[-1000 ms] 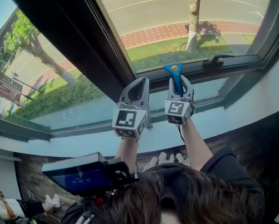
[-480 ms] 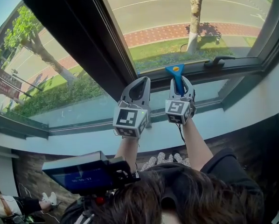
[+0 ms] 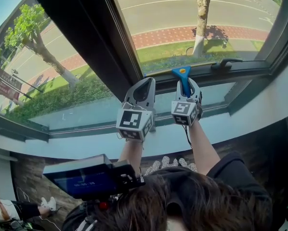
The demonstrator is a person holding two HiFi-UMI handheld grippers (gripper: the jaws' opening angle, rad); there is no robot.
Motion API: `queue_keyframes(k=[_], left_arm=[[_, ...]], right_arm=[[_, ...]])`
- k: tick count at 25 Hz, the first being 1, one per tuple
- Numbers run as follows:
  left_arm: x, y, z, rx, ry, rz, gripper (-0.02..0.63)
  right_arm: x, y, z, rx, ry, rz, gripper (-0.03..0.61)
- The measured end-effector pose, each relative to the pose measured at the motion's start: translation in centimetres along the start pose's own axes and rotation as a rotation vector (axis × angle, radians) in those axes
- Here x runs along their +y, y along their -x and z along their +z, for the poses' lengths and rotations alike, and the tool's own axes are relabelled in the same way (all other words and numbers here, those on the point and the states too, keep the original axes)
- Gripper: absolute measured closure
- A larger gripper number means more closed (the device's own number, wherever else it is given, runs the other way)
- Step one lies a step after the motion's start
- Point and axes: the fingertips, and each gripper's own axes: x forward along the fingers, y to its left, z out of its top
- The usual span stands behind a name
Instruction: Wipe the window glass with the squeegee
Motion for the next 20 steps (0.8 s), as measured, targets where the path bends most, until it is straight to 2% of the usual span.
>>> queue_keyframes(k=[4, 10, 15, 18, 20], left_arm=[[0.4, 0.6, 0.5, -0.010, 0.003, 0.006, 0.613], [1.2, 0.6, 0.1, -0.015, 0.013, 0.023, 0.614], [1.0, 1.1, 0.4, -0.017, 0.015, 0.016, 0.613], [1.1, 1.2, 0.9, -0.022, 0.017, 0.023, 0.613], [0.8, 1.0, 1.5, -0.036, 0.013, 0.028, 0.613]], right_arm=[[-0.5, 0.7, 0.9, 0.003, -0.012, 0.002, 0.436], [-2.6, 2.5, 4.8, -0.101, -0.048, -0.012, 0.436], [-7.1, 5.7, 7.7, -0.138, -0.083, -0.079, 0.436], [-10.9, 7.2, 8.6, -0.147, -0.065, -0.115, 0.436], [-13.6, 8.4, 9.4, -0.159, -0.093, -0.136, 0.436]])
